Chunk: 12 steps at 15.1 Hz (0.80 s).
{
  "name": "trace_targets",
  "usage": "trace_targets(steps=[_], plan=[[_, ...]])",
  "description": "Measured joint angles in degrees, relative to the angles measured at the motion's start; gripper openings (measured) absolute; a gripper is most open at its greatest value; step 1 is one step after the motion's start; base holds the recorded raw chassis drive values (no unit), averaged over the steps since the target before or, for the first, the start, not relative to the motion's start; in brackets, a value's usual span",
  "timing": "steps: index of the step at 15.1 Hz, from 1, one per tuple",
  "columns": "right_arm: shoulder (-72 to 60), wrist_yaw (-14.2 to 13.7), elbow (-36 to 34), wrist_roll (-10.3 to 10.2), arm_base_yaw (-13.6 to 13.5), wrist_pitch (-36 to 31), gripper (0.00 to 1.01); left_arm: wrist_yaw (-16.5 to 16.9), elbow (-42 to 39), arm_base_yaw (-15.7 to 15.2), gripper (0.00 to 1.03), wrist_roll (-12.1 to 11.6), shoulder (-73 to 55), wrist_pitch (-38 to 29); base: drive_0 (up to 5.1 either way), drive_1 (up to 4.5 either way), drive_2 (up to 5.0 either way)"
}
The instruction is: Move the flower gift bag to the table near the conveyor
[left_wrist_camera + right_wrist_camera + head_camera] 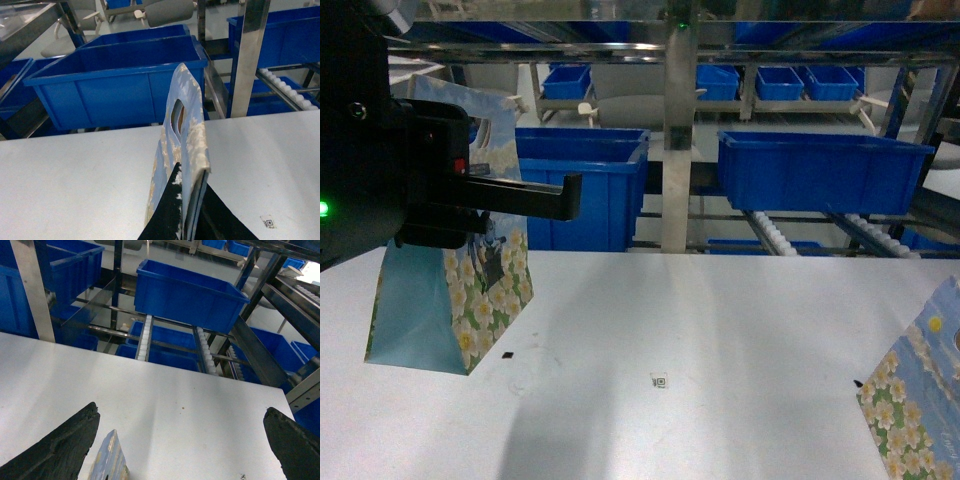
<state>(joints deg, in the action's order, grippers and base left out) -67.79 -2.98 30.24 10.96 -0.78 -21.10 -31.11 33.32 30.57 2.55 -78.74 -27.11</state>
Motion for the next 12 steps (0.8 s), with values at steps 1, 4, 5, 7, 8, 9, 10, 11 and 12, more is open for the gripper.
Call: trace_targets(steps=[1,4,5,7,8,9,10,11,12], plan=[[0.0,-0.02,0.0,0.0,0.0,0.0,0.98,-0.31,0.66,0.02,0.02,0.66,-1.27,0.24,0.0,0.0,0.0],[0.0,-0.02,0.0,0.0,0.0,0.0,0.98,-0.26,1.44,-0.28,0.02,2.27,-5.6,0.22,0.0,0.0,0.0],[0.0,0.0,0.0,0.0,0.0,0.0,0.98,-0.2,1.95,-0.68,0.02,2.69,-6.58,-0.15,0.0,0.0,0.0],[0.0,0.0,0.0,0.0,0.0,0.0,0.98,0.02,3.23,-1.57,0.02,4.83,-8.83,0.37,0.0,0.0,0.0],[0.0,0.0,0.0,0.0,0.0,0.0,0.98,0.0,3.54,-1.55,0.02,5.05,-10.32,0.59,0.0,0.0,0.0],[0.02,0.0,0.0,0.0,0.0,0.0,0.98,0.02,4.13,-1.51,0.02,5.22,-11.52,1.73,0.0,0.0,0.0],[0.0,0.0,0.0,0.0,0.0,0.0,0.98,0.09,4.85,-1.31,0.02,5.55,-12.9,1.79,0.0,0.0,0.0],[0.0,0.0,0.0,0.0,0.0,0.0,0.98,0.04,6.21,-1.29,0.02,6.1,-14.32,1.81,0.0,0.0,0.0],[0.0,0.0,0.0,0.0,0.0,0.0,0.98,0.04,7.43,-1.18,0.02,6.19,-15.69,1.16,0.0,0.0,0.0]])
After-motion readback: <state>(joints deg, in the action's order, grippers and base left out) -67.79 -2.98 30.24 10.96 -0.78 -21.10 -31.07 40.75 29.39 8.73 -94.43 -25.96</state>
